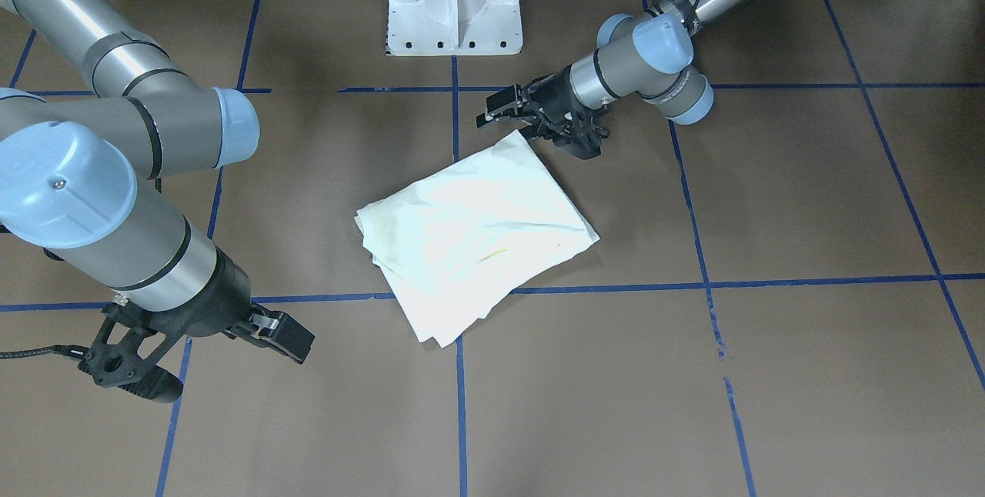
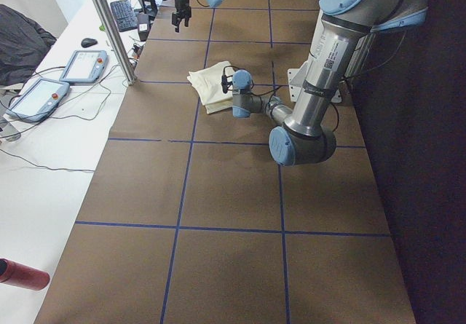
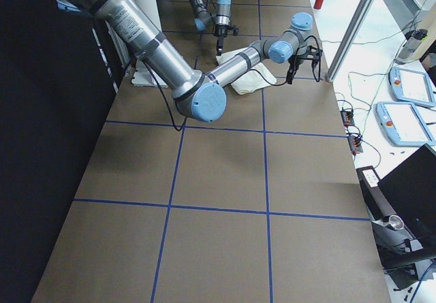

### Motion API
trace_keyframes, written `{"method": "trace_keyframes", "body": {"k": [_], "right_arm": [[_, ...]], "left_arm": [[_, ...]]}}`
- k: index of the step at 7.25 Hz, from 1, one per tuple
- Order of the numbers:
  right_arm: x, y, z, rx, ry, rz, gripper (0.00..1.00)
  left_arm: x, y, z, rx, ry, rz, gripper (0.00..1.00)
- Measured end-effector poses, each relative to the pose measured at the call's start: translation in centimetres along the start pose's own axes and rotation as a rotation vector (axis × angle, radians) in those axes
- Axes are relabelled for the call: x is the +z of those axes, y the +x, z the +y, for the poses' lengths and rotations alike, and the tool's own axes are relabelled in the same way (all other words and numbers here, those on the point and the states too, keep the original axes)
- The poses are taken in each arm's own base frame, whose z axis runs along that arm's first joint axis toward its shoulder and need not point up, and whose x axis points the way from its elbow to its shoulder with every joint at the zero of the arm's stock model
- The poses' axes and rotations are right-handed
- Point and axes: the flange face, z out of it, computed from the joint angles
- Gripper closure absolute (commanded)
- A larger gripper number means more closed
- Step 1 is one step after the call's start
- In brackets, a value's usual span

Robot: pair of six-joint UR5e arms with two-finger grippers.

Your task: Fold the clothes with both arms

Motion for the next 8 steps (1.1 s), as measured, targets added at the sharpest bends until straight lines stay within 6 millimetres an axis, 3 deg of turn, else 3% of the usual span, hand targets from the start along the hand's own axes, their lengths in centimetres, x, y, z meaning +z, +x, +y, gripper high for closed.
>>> {"method": "trace_keyframes", "body": {"k": [1,2,4,6,8], "right_arm": [[-0.1,0.8,0.3,-0.006,0.0,-0.003,0.0],[-0.1,1.7,0.6,-0.014,0.0,-0.004,0.0],[-1.0,5.1,0.6,-0.05,0.013,-0.007,0.0],[-2.9,11.8,-1.9,-0.144,0.052,0.014,0.0],[-4.4,20.6,-5.5,-0.295,0.081,0.083,0.0]], "left_arm": [[-2.5,-1.1,0.9,-0.003,0.002,-0.001,0.0],[-5.5,-1.8,0.6,-0.003,0.028,-0.004,0.0],[-14.0,-3.5,-4.2,0.006,0.144,-0.027,0.0],[-24.8,-5.2,-11.1,0.099,0.282,-0.123,0.0],[-35.3,-8.3,-16.6,0.199,0.428,-0.275,0.0]]}}
